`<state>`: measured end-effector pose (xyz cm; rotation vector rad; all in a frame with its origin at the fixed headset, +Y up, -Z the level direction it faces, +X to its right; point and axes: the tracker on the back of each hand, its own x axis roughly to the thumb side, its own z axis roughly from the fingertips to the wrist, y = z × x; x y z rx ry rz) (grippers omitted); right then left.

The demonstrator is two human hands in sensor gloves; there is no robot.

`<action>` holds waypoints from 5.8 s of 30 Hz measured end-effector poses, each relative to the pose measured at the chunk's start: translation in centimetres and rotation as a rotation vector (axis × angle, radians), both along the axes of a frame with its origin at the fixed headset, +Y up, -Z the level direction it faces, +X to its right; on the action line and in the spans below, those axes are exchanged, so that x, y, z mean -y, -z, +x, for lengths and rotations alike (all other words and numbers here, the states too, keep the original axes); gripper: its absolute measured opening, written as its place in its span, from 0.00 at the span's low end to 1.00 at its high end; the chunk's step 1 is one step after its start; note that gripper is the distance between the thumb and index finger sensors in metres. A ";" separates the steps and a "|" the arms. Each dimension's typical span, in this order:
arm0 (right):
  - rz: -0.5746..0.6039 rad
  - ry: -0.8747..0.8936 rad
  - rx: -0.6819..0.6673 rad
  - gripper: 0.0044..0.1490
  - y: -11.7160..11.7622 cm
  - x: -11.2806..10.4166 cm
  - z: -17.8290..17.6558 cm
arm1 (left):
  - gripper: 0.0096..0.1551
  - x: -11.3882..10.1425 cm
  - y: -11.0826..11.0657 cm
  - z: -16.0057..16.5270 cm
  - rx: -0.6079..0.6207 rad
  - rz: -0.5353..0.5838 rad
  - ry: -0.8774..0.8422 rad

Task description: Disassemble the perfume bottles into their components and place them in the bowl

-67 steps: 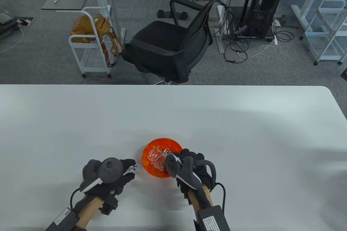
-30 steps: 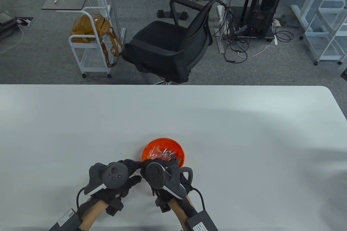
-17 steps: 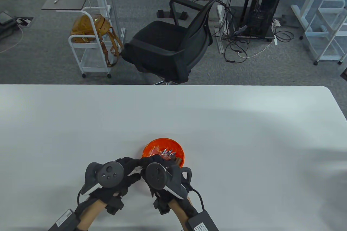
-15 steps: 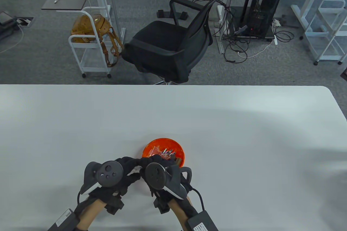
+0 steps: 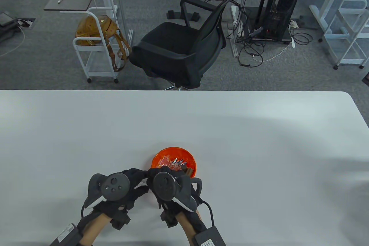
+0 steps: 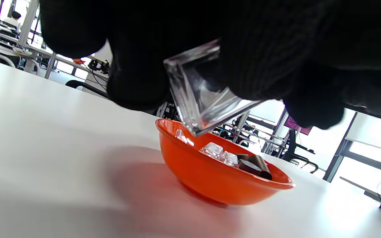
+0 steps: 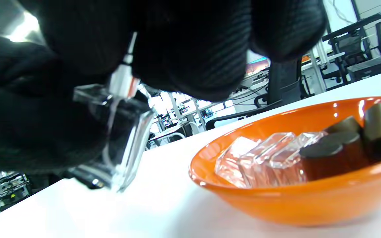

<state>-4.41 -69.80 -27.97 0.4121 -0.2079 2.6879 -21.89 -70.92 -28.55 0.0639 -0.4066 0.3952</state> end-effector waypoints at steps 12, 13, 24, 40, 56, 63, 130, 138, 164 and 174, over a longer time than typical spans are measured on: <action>0.009 -0.009 -0.017 0.30 -0.2 0.3 0.0 | 0.30 0.0 -0.1 -0.1 0.007 -0.005 0.005; 0.023 -0.013 -0.013 0.29 -0.2 0.3 -0.1 | 0.30 0.0 0.0 -0.2 0.006 -0.003 -0.003; 0.054 -0.013 0.001 0.28 -0.3 0.2 0.0 | 0.30 0.0 -0.1 -0.4 0.010 -0.011 -0.003; 0.005 -0.017 -0.027 0.30 -0.2 0.6 0.0 | 0.30 0.2 0.0 -0.3 0.013 -0.009 0.011; 0.005 -0.035 -0.030 0.27 0.0 0.7 0.1 | 0.30 0.3 -0.1 0.1 0.027 -0.016 0.030; 0.024 -0.020 -0.013 0.26 0.0 0.6 0.0 | 0.30 0.3 -0.1 -0.2 0.029 -0.027 0.019; 0.040 0.015 -0.033 0.27 -0.1 -1.0 1.1 | 0.30 -1.0 -0.5 -0.5 0.000 -0.004 -0.057; -0.044 0.128 0.241 0.27 4.6 -3.5 5.8 | 0.31 -0.4 0.6 -1.9 -0.127 -0.053 0.014; -0.121 -0.079 0.412 0.31 4.5 -1.3 14.2 | 0.34 -2.5 5.3 6.1 -0.138 -0.026 0.243; -0.169 -0.149 0.368 0.32 4.6 0.1 14.1 | 0.33 -0.6 8.7 10.8 -0.215 -0.107 0.444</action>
